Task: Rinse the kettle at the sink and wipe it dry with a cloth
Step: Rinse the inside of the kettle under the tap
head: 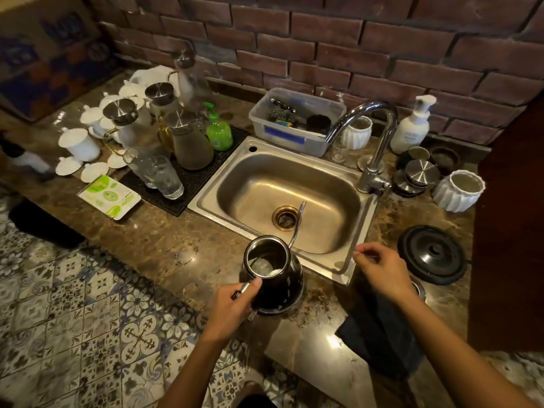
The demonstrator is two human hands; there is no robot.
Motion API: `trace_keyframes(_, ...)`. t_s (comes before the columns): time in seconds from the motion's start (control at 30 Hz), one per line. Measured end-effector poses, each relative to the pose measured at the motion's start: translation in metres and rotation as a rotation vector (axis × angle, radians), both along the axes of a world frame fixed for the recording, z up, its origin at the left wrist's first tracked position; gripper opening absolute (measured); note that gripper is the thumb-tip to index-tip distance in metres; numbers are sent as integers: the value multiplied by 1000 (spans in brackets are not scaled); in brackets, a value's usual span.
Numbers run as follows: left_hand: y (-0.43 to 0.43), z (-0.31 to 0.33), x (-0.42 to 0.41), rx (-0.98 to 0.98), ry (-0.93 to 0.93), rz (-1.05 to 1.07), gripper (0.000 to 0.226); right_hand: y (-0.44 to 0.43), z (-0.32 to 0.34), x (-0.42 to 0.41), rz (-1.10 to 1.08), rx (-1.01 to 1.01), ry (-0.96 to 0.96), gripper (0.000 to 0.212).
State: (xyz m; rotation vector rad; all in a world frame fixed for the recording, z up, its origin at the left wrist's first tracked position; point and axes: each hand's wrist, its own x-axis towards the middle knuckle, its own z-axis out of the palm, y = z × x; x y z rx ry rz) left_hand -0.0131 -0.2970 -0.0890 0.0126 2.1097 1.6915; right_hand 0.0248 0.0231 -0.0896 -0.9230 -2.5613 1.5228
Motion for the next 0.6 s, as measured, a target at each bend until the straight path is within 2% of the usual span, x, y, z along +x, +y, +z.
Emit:
trace_keyframes(0.2, 6, -2, -19, 36, -12, 90, 50, 4, 4, -13, -94, 8, -14, 5)
trace_keyframes(0.47, 36, 28, -88, 76, 74, -31, 52, 9, 20, -58, -250, -2, -29, 7)
trace_keyframes(0.6, 62, 36, -125, 111, 93, -118, 59, 28, 19, -92, -323, 57, -81, 27)
